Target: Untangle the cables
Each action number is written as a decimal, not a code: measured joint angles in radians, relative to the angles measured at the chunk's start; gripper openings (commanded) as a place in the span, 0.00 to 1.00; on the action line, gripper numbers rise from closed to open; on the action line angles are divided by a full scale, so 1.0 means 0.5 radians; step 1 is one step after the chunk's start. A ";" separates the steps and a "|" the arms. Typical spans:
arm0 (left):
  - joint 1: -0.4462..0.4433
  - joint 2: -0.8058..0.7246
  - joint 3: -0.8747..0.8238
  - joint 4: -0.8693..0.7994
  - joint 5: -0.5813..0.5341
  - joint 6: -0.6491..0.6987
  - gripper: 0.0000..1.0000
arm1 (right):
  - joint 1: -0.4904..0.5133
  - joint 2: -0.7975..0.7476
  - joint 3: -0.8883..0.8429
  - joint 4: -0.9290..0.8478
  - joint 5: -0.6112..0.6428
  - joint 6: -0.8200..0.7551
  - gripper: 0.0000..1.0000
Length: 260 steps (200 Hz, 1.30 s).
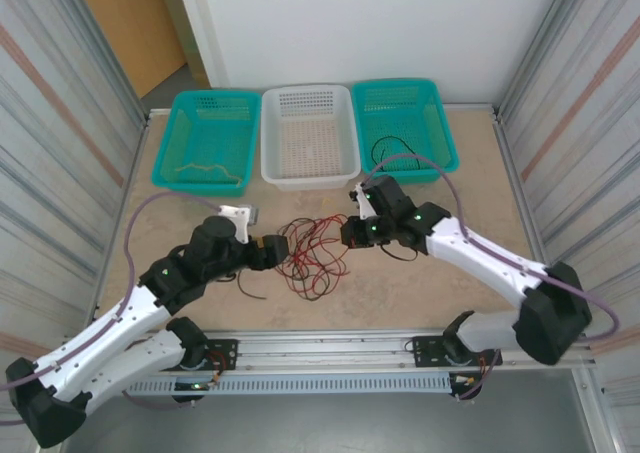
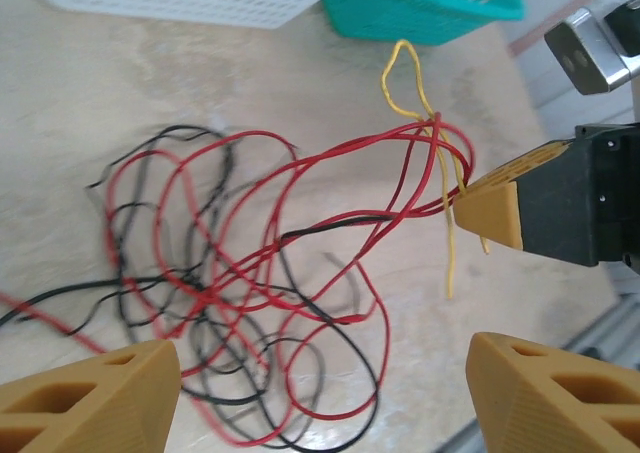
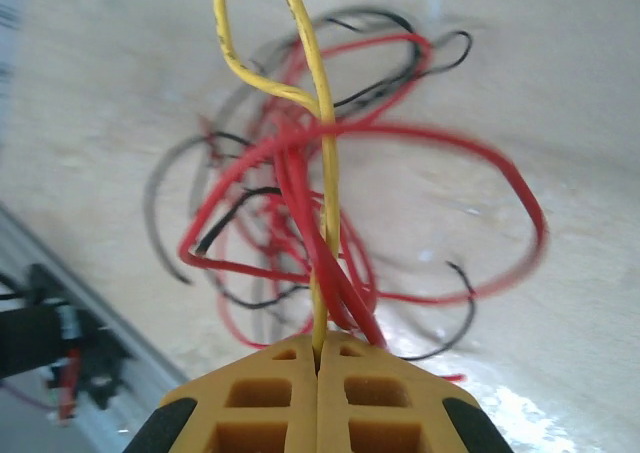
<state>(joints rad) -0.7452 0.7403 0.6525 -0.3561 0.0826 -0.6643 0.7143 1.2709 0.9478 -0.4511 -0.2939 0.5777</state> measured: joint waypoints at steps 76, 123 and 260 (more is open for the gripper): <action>-0.001 -0.018 -0.121 0.742 0.414 -0.201 0.66 | 0.047 -0.194 0.046 0.024 -0.021 0.242 0.00; -0.411 0.411 -0.287 1.077 0.365 -0.249 0.55 | 0.115 -0.128 -0.008 -0.027 0.019 0.403 0.00; -0.514 1.436 -0.076 1.608 0.193 -0.191 0.29 | -0.046 -0.360 -0.543 -0.334 -0.024 0.730 0.00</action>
<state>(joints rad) -1.0023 1.4582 0.6147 0.4480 0.1791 -0.7597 0.6914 1.0908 0.6762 -0.6182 -0.3061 0.9428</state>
